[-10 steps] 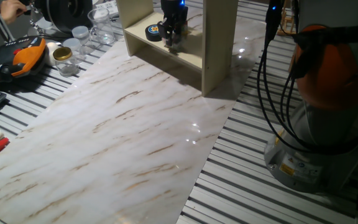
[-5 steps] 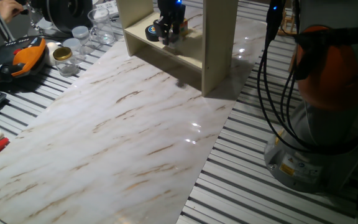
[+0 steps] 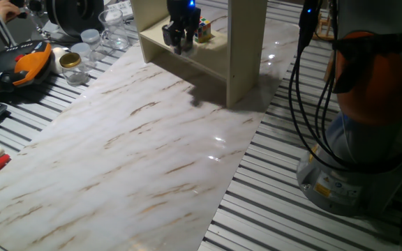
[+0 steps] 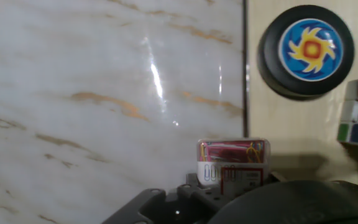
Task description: Take the object down from the shelf
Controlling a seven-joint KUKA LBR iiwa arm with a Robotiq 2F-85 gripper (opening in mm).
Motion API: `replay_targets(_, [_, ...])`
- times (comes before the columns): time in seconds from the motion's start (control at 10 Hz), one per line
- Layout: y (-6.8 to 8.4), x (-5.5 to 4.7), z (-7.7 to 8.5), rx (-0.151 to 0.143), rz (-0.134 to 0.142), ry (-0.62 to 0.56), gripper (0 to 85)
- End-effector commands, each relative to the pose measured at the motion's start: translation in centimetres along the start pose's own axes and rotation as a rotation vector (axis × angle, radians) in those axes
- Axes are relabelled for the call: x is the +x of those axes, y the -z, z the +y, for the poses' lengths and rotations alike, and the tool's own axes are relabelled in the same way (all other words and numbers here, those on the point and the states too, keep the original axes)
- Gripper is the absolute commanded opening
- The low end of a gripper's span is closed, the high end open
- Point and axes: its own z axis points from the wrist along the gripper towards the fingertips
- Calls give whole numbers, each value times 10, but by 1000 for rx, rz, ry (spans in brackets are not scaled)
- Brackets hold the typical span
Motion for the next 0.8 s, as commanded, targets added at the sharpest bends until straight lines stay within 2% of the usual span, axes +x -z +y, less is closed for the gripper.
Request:
replay_targets(0.0, [0, 2, 6, 2, -1, -6, 0])
replay_targets(0.3, [-4, 8, 32, 18, 0, -18, 0])
replay_targets(0.5, [-7, 7, 44, 14, 6, -7, 0])
replay_targets(0.6, [-7, 7, 45, 1, 15, 2, 0])
replay_targets(0.7, [-7, 7, 45, 7, 16, 10, 0])
